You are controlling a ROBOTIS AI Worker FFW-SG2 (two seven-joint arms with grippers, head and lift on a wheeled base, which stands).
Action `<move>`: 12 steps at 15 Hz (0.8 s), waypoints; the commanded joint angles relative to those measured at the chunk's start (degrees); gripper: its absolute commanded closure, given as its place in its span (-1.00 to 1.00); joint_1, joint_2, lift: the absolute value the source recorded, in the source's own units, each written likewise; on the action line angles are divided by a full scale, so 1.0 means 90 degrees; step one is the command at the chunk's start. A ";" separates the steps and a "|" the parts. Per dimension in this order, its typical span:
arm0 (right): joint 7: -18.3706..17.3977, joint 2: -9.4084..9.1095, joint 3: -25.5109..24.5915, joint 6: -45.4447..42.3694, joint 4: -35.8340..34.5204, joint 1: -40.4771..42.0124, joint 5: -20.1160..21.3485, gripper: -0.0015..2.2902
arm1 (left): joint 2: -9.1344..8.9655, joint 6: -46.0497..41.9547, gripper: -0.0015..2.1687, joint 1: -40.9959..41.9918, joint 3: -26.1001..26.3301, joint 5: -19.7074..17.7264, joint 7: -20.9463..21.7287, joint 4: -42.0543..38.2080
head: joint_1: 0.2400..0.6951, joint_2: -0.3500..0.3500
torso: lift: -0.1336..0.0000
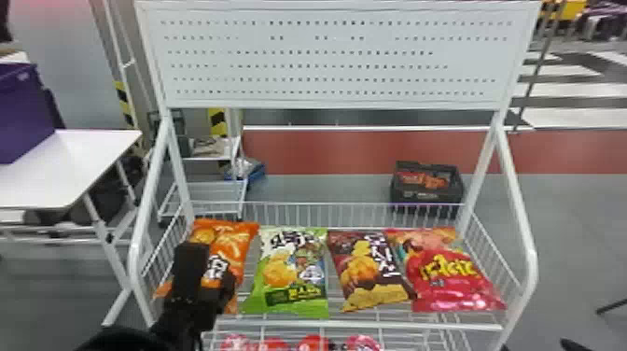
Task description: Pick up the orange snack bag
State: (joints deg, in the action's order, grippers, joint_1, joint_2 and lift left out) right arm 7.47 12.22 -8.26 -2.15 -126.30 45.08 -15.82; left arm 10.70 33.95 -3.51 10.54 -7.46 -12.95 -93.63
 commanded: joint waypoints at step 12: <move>0.0000 -0.0019 0.0000 0.0000 0.0059 -0.0087 -0.0010 -0.87 | 0.0032 -0.0319 0.42 0.0605 -0.0029 -0.0284 -0.0407 -0.1130 | 0.14 0.00 | 1.00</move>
State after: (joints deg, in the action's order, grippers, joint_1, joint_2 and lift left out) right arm 7.47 12.04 -8.26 -2.15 -125.85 44.42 -15.91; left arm 10.76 32.00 0.87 10.46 -9.11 -16.50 -101.87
